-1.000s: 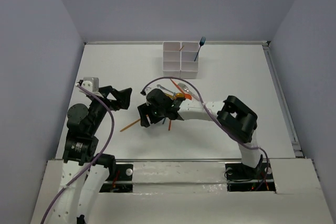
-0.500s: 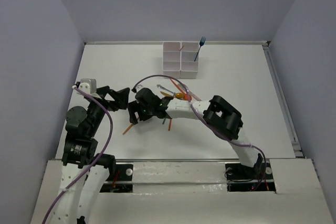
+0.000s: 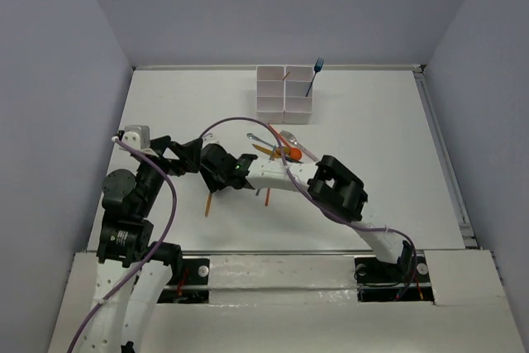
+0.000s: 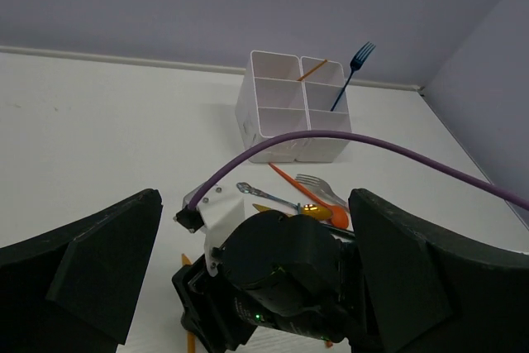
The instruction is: Sort the eating utensils into containers
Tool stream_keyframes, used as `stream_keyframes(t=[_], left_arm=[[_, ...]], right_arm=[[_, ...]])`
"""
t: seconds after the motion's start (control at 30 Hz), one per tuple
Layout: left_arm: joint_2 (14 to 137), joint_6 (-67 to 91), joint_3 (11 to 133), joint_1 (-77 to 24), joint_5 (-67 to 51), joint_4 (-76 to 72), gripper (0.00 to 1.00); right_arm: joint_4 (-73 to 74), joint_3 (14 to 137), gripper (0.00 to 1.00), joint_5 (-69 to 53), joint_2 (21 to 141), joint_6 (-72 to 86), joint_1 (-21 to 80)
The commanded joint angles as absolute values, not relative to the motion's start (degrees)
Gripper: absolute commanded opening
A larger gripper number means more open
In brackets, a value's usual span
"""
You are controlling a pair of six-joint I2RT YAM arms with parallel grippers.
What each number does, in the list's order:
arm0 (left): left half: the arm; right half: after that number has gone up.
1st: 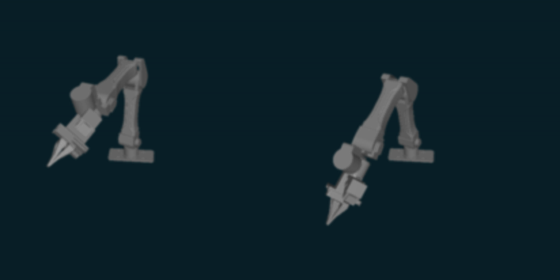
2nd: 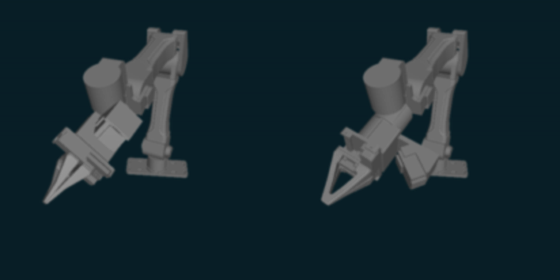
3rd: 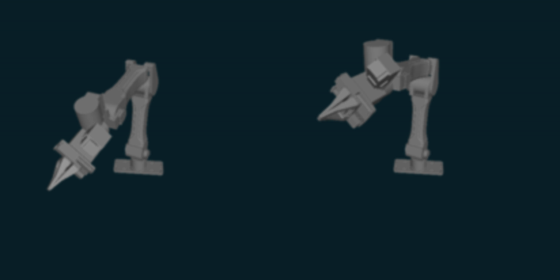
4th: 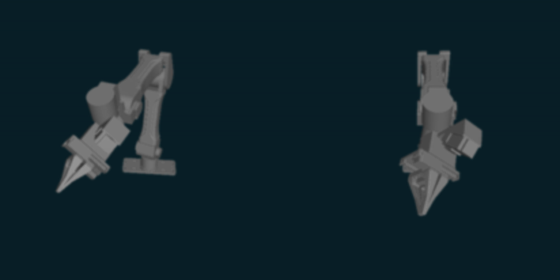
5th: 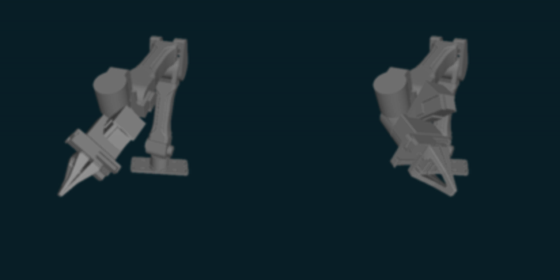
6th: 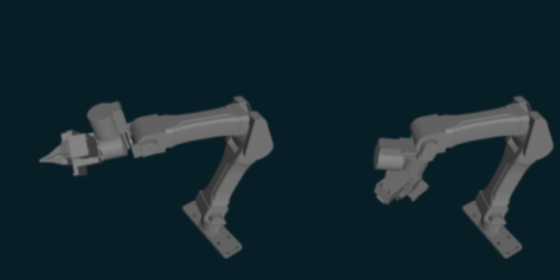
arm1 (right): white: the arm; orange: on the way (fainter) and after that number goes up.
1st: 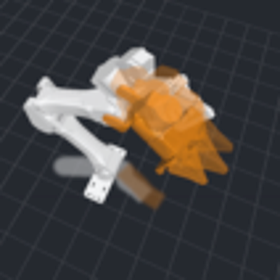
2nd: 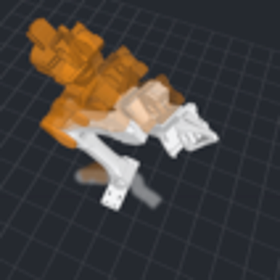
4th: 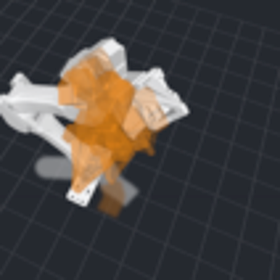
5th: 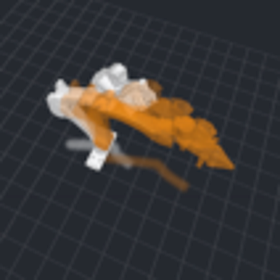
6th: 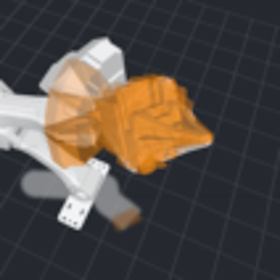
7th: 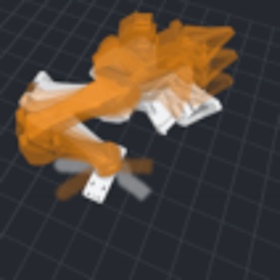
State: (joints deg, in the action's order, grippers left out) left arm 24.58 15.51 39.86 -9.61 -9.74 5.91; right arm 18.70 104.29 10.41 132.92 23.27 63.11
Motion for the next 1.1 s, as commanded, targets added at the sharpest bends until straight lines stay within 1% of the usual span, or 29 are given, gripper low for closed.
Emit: stream_keyframes(t=[0.0,0.03,0.1,0.13,0.2,0.3,0.33,0.47,0.5,0.53,0.57,0.63,0.73,0.77,0.8,0.83,0.9,0.93,0.97,1.0,1.07], left_arm=[[23.8,14.8,41.1,-9.2,-8.8,4.4,0.99],[23.5,14.9,41.0,-9.2,-8.4,4.4,0.99],[23.2,14.8,41.0,-9.2,-8.3,4.4,0.99],[23.1,14.9,41.0,-9.2,-8.2,4.4,0.99],[23.0,14.9,41.0,-9.2,-8.1,4.4,0.99],[23.0,14.8,41.0,-9.2,-8.1,4.4,0.99],[23.0,14.7,41.0,-9.2,-8.1,4.4,0.99],[23.0,14.8,41.0,-9.2,-8.1,4.4,0.99],[23.0,14.8,41.0,-9.2,-8.2,4.4,0.99],[23.0,14.8,41.0,-9.2,-8.2,4.3,0.99],[23.0,14.8,41.0,-9.2,-8.2,4.4,0.99],[23.1,14.8,41.0,-9.2,-8.3,4.3,0.99],[23.2,14.9,41.0,-9.2,-8.3,4.2,0.99],[23.2,14.8,41.0,-9.2,-8.3,4.2,0.99],[23.2,14.9,41.0,-9.2,-8.4,4.3,0.99],[23.3,14.8,41.0,-9.2,-8.5,4.2,0.99],[23.3,14.9,41.0,-9.2,-8.6,4.2,0.99],[23.3,14.9,41.0,-9.2,-8.8,4.2,0.99],[23.2,14.9,41.0,-9.2,-8.7,4.2,0.99],[23.2,14.9,41.0,-9.2,-8.7,4.2,0.99],[23.2,14.9,41.0,-9.2,-8.7,4.2,0.99]], right_arm=[[29.0,105.2,0.47,14.0,136.1,22.1,65.9],[29.9,105.0,0.43,14.8,136.0,22.2,65.9],[30.8,105.0,0.41,15.4,135.9,22.1,65.9],[31.5,104.9,0.36,15.5,135.8,21.7,66.4],[32.5,105.2,0.33,15.6,135.6,21.4,66.4],[34.8,104.5,0.33,16.6,135.4,20.8,66.4],[35.2,104.2,0.35,16.7,135.2,20.7,66.4],[36.2,101.3,0.35,17.9,133.6,20.4,66.4],[36.1,100.5,0.33,18.1,133.3,20.1,66.4],[35.9,99.8,0.28,18.0,133.0,20.0,66.4],[35.3,98.3,0.18,17.9,132.5,19.7,66.4],[34.9,97.2,0.10,18.3,132.0,19.8,66.4],[34.5,96.2,0.11,18.5,131.2,19.9,66.4],[34.9,96.0,0.19,18.5,131.1,19.9,66.4],[35.2,95.9,0.24,19.1,131.0,19.8,66.4],[35.4,95.7,0.25,19.2,130.9,19.7,66.4],[35.2,95.1,0.24,18.2,130.7,19.2,66.4],[35.2,94.6,0.22,18.0,130.7,18.8,66.4],[35.4,94.4,0.16,17.8,130.8,18.7,66.4],[35.6,94.3,0.14,17.7,131.0,18.7,66.4],[35.8,94.0,0.02,17.7,130.8,18.8,66.4]])
